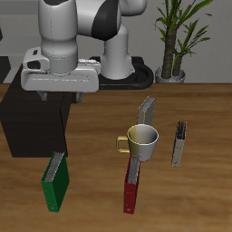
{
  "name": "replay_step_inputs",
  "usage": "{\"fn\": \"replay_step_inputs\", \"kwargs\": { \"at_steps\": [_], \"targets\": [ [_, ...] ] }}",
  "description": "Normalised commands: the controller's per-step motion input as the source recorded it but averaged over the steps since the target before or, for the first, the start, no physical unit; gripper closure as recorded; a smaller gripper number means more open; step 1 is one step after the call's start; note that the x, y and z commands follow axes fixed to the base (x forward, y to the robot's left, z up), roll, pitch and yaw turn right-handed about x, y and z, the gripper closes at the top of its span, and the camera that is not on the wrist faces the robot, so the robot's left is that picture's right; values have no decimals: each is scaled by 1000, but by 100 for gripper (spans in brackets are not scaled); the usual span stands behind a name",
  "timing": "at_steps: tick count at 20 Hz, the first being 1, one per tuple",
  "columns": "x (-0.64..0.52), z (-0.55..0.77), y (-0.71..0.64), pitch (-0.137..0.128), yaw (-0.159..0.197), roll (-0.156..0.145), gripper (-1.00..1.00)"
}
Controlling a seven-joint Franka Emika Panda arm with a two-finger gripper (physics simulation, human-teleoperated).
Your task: Place the green book in the top region of the shelf
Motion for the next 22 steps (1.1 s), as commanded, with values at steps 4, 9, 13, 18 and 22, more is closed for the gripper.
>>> {"fn": "replay_step_inputs", "kwargs": {
  "at_steps": [4, 9, 13, 18, 22],
  "targets": [
    [327, 34, -467, -22, 1, -48, -100],
    [300, 49, -269, -41, -6, -6, -100],
    [259, -3, -92, -38, -22, 29, -100],
    [217, -173, 153, -9, 26, -7, -100],
    [185, -171, 320, -38, -6, 57, -100]
  ]
}}
